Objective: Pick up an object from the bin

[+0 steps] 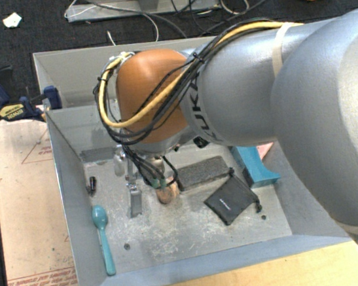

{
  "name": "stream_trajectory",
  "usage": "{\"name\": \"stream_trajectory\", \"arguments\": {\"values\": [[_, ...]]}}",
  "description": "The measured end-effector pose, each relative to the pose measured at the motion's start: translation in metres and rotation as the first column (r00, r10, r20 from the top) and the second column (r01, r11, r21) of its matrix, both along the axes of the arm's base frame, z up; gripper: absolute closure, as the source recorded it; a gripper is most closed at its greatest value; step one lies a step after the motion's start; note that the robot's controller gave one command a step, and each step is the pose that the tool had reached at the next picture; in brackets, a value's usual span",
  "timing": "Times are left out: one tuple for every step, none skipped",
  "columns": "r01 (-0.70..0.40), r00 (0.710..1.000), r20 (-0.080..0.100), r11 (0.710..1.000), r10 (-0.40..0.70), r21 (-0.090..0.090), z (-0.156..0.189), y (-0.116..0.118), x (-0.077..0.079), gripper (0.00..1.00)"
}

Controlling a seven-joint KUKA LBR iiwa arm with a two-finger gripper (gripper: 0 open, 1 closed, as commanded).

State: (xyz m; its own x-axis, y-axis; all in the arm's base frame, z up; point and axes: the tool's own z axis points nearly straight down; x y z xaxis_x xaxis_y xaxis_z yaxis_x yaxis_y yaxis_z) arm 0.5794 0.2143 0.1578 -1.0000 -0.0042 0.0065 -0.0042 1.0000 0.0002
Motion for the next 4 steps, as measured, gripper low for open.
{"name": "stream_trajectory", "arguments": {"values": [[0.003,1.0,0.007,1.0,-0.003,0.001,0.004,-0.001,0.002,0.0],[-0.06,0.998,0.006,0.998,0.06,0.003,0.003,-0.049,0.0,0.0],[-0.052,0.999,0.007,0.999,0.052,0.001,0.018,-0.077,-0.002,0.0],[-0.115,0.993,0.006,0.993,0.115,0.003,0.013,-0.111,0.002,0.0]]}}
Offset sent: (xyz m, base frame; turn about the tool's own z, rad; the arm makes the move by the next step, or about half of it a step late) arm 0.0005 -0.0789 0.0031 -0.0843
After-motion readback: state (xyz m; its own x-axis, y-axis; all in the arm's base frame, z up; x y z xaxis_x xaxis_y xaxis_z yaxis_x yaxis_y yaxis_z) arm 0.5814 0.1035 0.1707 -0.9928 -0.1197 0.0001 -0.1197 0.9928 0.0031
